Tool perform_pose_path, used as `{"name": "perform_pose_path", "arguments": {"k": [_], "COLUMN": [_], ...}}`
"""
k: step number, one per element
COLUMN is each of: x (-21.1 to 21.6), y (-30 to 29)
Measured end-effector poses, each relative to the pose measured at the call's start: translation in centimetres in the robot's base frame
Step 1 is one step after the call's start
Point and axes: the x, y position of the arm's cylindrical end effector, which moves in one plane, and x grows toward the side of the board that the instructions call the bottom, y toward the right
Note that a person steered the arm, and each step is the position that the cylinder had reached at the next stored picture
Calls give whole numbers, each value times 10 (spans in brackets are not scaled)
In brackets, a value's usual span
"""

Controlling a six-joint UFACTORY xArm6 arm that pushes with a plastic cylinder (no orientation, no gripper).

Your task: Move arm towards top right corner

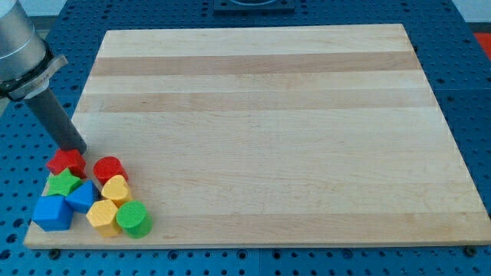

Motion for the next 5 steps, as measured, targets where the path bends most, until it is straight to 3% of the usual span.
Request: {"name": "perform_pose_path", "arguments": {"k": [2,3,5], "x": [-6,-39,-58], "y": [0,16,77]}}
